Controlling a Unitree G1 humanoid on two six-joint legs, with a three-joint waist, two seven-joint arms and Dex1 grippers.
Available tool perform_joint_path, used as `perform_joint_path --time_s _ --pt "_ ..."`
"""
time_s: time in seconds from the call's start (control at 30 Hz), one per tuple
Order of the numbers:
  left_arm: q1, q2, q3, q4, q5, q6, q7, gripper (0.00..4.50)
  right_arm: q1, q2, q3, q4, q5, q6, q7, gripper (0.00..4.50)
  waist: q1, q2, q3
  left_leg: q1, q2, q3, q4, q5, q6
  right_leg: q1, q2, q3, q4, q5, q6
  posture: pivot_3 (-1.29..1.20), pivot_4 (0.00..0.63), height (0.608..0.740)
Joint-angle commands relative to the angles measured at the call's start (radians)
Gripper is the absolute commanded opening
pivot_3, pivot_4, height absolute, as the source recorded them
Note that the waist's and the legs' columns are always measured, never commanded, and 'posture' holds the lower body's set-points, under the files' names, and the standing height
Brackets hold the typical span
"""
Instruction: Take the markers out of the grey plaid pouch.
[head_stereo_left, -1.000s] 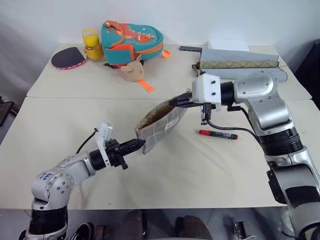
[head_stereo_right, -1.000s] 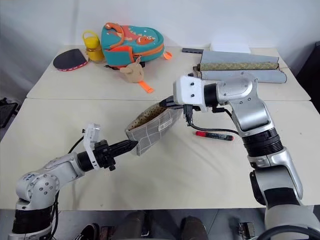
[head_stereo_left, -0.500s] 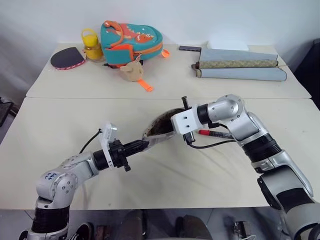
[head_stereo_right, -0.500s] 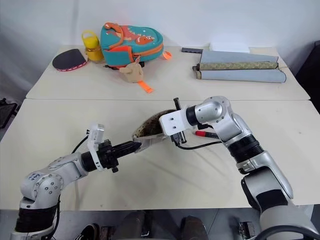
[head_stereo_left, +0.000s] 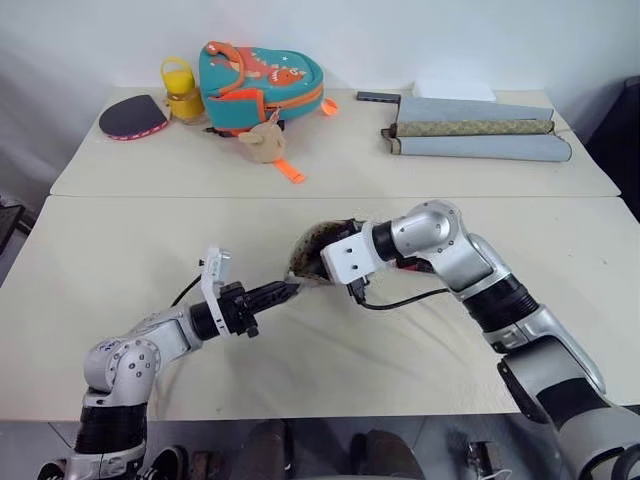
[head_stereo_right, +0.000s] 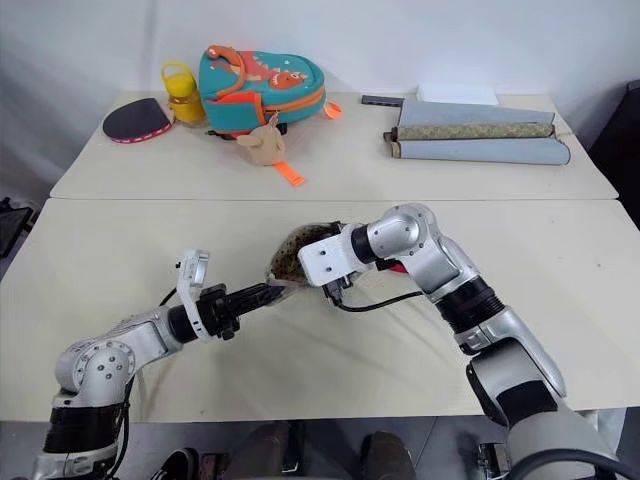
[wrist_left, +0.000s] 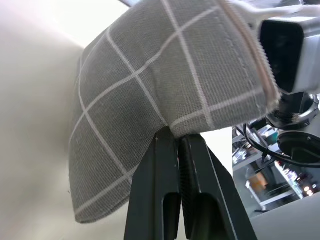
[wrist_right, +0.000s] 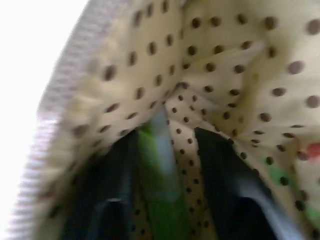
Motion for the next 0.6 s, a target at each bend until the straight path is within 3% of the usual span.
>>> perform_joint_path --time_s 0.03,0.6 --pt "0.01 -0.021 -0.001 0.026 -0.009 -0.014 -0.019 0.0 -0.014 0.016 0.025 0.006 -0.028 -0.04 -0.012 2.13 0.0 0.0 0.0 0.0 0.0 0.0 0.0 0.0 0.0 0.0 0.0 0.0 0.0 0.0 0.0 0.0 0.15 0.74" --pt "0.033 -0.049 -0.014 0.054 0.023 -0.04 -0.032 0.0 -0.034 0.143 0.112 0.27 -0.19 -0.132 -0.165 2.13 -0.025 0.0 0.0 0.003 0.001 0.0 0.0 0.001 -0.001 0.0 0.0 0.001 0.007 0.0 -0.001 0.0 0.15 0.74"
